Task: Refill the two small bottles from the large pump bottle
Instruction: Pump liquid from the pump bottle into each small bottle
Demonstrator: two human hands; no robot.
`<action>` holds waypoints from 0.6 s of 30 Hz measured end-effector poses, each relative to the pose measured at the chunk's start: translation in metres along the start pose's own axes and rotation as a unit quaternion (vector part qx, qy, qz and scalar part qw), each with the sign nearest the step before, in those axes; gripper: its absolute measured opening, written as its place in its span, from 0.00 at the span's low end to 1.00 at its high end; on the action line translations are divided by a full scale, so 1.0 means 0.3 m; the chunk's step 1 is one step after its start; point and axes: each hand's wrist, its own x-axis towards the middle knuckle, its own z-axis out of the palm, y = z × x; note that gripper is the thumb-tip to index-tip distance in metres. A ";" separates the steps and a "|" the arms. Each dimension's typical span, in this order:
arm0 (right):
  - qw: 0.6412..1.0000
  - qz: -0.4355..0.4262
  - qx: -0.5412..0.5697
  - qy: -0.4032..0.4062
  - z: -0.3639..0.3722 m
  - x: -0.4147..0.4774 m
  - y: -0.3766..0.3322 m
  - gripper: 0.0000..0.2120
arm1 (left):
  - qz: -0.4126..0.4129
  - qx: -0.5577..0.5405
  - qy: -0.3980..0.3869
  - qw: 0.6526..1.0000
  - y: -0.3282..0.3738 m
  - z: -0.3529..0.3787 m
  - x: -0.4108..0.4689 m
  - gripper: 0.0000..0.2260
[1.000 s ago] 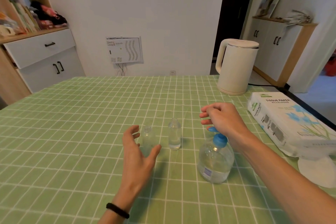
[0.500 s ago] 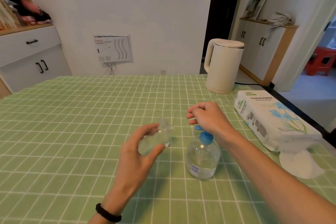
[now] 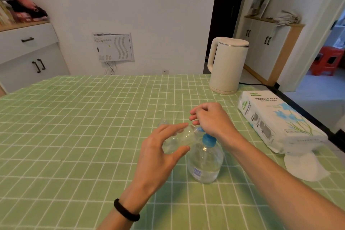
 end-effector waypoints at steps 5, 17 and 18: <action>1.000 0.002 -0.015 -0.001 0.017 0.007 0.014 0.15 | -0.021 -0.010 0.002 1.000 -0.021 0.013 -0.009 0.24; 0.999 -0.035 -0.032 -0.008 -0.029 0.018 -0.040 0.14 | -0.023 -0.026 0.013 0.999 0.003 0.005 0.001 0.24; 0.998 -0.050 -0.044 -0.011 -0.033 0.020 -0.043 0.14 | -0.023 -0.028 0.012 0.999 0.006 0.004 0.002 0.24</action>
